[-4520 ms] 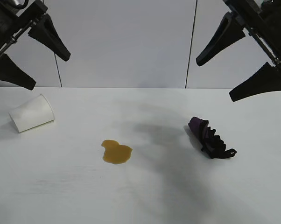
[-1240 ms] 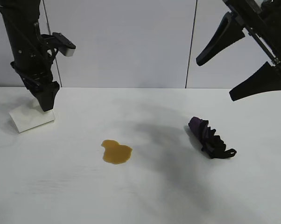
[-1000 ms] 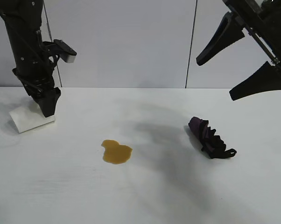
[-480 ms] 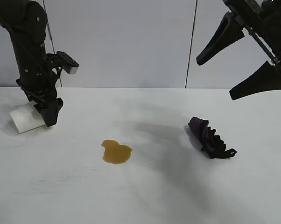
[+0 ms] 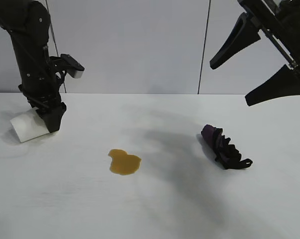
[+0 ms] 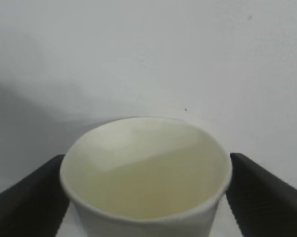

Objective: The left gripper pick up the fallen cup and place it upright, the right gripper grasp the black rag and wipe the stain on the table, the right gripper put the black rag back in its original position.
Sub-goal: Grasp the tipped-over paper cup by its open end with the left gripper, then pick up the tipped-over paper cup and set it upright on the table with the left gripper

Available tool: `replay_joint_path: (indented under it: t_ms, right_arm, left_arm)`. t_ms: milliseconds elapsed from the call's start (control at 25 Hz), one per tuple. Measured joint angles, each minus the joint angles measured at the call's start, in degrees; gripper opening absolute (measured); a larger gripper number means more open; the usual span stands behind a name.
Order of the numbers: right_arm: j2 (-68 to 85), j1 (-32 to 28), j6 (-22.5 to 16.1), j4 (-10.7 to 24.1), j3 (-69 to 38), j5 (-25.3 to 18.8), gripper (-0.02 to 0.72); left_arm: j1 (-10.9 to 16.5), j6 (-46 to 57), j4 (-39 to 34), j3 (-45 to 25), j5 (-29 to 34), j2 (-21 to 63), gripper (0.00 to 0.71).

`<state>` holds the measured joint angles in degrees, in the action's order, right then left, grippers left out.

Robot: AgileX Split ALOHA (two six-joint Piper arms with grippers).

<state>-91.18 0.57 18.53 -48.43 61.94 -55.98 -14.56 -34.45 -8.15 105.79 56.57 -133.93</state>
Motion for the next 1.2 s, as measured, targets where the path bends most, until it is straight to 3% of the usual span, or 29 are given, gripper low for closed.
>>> replay_joint_path:
  t_ms: [200, 480, 680, 920, 1200]
  right_arm:
    - [0.0, 0.0, 0.0, 0.0, 0.0, 0.0, 0.554]
    - [0.0, 0.0, 0.0, 0.0, 0.0, 0.3, 0.554]
    - [0.0, 0.0, 0.0, 0.0, 0.0, 0.3, 0.554]
    - [0.0, 0.0, 0.0, 0.0, 0.0, 0.3, 0.554]
    - [0.0, 0.0, 0.0, 0.0, 0.0, 0.3, 0.554]
  left_arm:
    - [0.0, 0.2, 0.0, 0.0, 0.0, 0.0, 0.426]
    - [0.0, 0.3, 0.0, 0.2, 0.4, 0.4, 0.414]
    - [0.7, 0.7, 1.6, 4.9, 4.4, 1.1, 0.412]
    - [2.7, 0.9, 12.6, 11.7, 8.6, 2.6, 0.412]
    - [6.5, -1.7, 27.6, 12.4, 11.1, 3.9, 0.412]
